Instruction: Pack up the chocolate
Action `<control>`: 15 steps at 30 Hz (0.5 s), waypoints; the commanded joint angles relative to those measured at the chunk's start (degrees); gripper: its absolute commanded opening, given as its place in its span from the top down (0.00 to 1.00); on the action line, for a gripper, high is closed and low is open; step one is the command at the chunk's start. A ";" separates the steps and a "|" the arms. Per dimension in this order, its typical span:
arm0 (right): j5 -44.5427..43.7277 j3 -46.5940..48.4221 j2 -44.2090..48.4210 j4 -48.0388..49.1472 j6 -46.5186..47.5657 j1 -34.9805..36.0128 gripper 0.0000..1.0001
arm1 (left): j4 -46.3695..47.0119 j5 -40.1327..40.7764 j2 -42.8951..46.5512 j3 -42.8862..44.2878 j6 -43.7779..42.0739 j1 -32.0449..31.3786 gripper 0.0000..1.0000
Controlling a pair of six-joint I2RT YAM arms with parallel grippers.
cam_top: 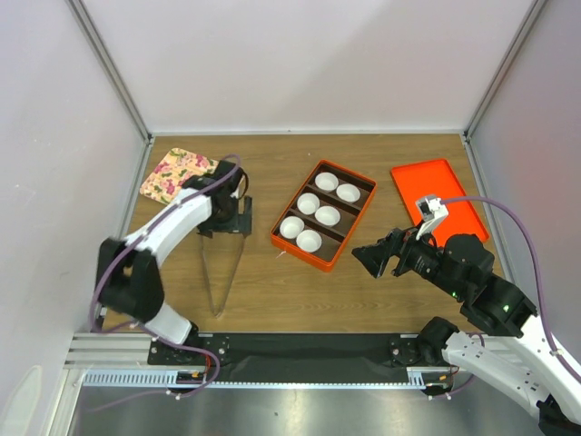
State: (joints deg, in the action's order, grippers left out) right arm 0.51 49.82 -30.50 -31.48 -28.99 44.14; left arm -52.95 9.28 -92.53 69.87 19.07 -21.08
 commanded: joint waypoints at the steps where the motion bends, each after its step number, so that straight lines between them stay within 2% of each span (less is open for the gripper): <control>1: 0.10 0.01 0.36 0.37 -0.98 -0.02 0.01 | -3.56 4.52 9.28 -1.56 8.41 -0.01 0.00; 5: 0.63 -0.43 1.32 -0.16 -1.50 -0.02 0.01 | -2.78 6.10 19.29 -11.40 12.92 0.16 0.00; 9: 1.07 -1.04 2.46 -0.42 -2.21 -0.02 0.01 | -1.46 6.10 20.99 -19.40 15.64 1.22 0.00; 15: 1.33 -0.78 3.08 -1.56 -1.95 -0.02 0.01 | 0.47 9.97 21.95 -21.70 20.83 1.31 0.00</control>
State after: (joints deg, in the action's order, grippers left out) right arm 1.04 48.73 -28.03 -32.82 -30.65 44.14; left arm -54.87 16.27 -71.83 48.07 35.00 -20.32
